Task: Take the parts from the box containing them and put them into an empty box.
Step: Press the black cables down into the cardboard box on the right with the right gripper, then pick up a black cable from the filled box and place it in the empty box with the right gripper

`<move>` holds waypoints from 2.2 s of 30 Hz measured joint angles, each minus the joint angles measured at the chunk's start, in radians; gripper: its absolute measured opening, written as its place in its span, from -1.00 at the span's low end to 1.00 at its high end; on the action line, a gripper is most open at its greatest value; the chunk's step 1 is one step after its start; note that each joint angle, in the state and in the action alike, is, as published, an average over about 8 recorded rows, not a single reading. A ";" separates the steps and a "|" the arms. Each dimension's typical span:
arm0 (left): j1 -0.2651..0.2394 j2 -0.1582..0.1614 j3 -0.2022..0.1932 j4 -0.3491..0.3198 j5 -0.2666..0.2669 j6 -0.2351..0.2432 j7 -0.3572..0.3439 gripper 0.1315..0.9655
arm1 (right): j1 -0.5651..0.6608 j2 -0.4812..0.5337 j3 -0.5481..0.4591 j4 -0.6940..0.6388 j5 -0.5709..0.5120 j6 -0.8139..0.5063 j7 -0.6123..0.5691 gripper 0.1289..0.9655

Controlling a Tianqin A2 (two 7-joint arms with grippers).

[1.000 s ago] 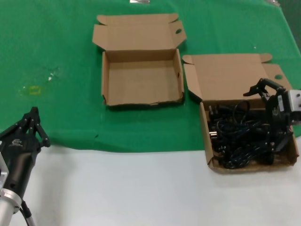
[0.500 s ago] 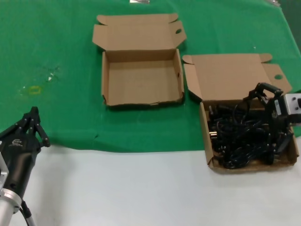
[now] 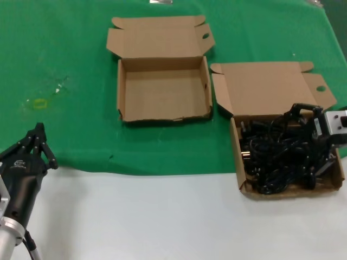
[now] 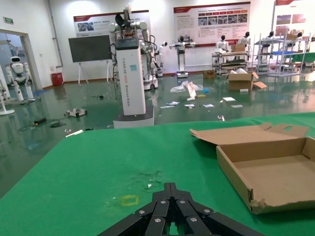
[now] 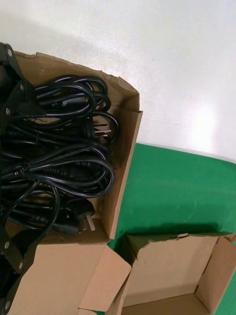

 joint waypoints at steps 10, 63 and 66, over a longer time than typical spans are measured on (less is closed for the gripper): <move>0.000 0.000 0.000 0.000 0.000 0.000 0.000 -0.97 | -0.005 0.001 0.001 0.007 -0.006 -0.004 0.008 0.47; 0.000 0.000 0.000 0.000 0.000 0.000 0.000 -0.97 | 0.005 0.047 0.054 0.201 -0.019 -0.002 0.188 -0.80; 0.000 0.000 0.000 0.000 0.000 0.000 0.000 -0.97 | 0.017 0.022 0.052 0.190 -0.024 0.017 0.188 -0.80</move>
